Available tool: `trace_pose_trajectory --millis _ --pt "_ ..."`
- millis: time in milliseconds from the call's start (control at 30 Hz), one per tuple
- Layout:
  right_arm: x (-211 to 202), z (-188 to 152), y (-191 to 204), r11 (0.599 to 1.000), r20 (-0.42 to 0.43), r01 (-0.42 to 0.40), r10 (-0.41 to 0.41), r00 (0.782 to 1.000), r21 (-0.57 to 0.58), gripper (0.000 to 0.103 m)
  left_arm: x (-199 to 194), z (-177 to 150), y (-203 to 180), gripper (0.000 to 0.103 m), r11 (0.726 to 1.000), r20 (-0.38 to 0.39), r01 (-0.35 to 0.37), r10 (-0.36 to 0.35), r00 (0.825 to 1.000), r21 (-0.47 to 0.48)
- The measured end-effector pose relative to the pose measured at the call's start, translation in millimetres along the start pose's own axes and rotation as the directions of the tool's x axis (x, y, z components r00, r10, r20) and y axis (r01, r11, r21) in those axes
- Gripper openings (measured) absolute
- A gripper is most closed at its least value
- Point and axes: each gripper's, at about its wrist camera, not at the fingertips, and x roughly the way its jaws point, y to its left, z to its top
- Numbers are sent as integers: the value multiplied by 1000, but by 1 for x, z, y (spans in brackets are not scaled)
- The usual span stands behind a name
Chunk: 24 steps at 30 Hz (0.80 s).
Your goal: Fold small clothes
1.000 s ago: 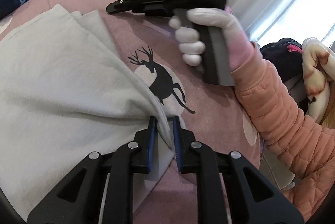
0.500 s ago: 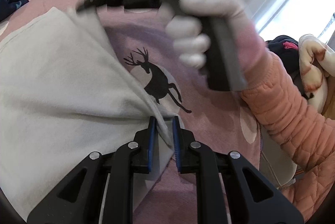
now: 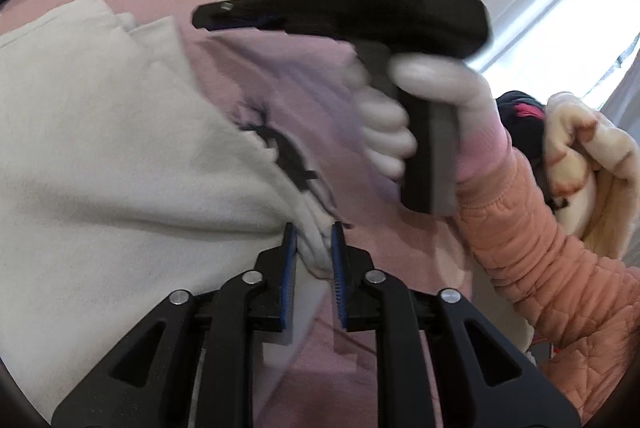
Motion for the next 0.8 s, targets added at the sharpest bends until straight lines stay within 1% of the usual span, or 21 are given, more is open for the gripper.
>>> trace_pose_trajectory --millis 67,100,133,167,200,233,267,300,333,367,433,467,533,567,600,633,667,700,733,767,800 --pt "-23 -17 -7 999 -4 -42 42 999 24 12 -2 -2 -6 19 997 6 72 -72 997 10" --pt "-33 -28 -11 998 -8 -55 55 998 35 14 -3 -3 -11 21 997 7 69 -69 998 28" --pt "-42 -38 -13 997 -13 -61 61 998 42 15 -4 -4 -16 25 997 8 49 -49 999 51" --pt "-51 -49 -13 997 -18 -68 69 997 46 15 -9 -6 -20 26 997 9 25 -26 1000 68" --pt "-58 -57 -13 996 -21 -76 77 997 46 16 -9 -8 -21 26 997 13 21 -22 1000 70" --pt "-64 -67 -10 995 -26 -91 92 995 45 18 -16 -10 -21 27 998 26 11 -12 1000 64" --pt "-71 -81 -7 992 -36 -120 122 992 47 20 -22 -13 -20 30 998 41 -11 9 999 54" --pt "-72 -88 -2 990 -46 -135 137 990 48 26 -32 -16 -18 32 998 58 -38 35 998 46" --pt "-73 -98 4 988 -62 -147 150 987 48 30 -42 -23 -16 36 997 78 -72 69 995 38" --pt "-73 -102 8 988 -74 -151 154 985 43 32 -56 -30 -12 40 992 104 -124 121 987 25" --pt "-69 -114 17 986 -96 -160 163 982 37 41 -84 -43 -2 42 979 149 -202 202 968 -15" --pt "-66 -118 19 984 -104 -169 174 979 47 43 -104 -56 4 42 968 178 -245 251 952 -55" --pt "-57 -124 23 982 -120 -175 183 976 73 45 -135 -76 14 42 946 220 -298 319 922 -125" --pt "-55 -124 24 983 -111 -164 173 979 81 45 -155 -89 20 42 929 242 -325 361 901 -176" --pt "-55 -124 25 985 -101 -152 159 982 81 19 -171 -102 25 42 910 258 -349 400 880 -223" --pt "-54 -122 25 988 -100 -126 135 986 89 5 -193 -120 33 42 880 274 -380 454 848 -284" --pt "-56 -122 20 988 -87 -111 121 989 109 5 -206 -130 36 42 859 280 -400 489 826 -320" --pt "-57 -123 14 987 -81 -78 90 993 140 1 -221 -145 40 42 829 286 -425 533 796 -364" --pt "-57 -124 9 990 -83 -4 16 996 143 0 -236 -161 45 42 796 287 -445 576 766 -409" --pt "-60 -125 6 990 -67 21 -12 998 141 0 -255 -180 51 42 754 284 -458 621 730 -471" --pt "-64 -127 3 986 -64 8 2 998 167 0 -269 -195 56 42 722 282 -460 651 705 -516"
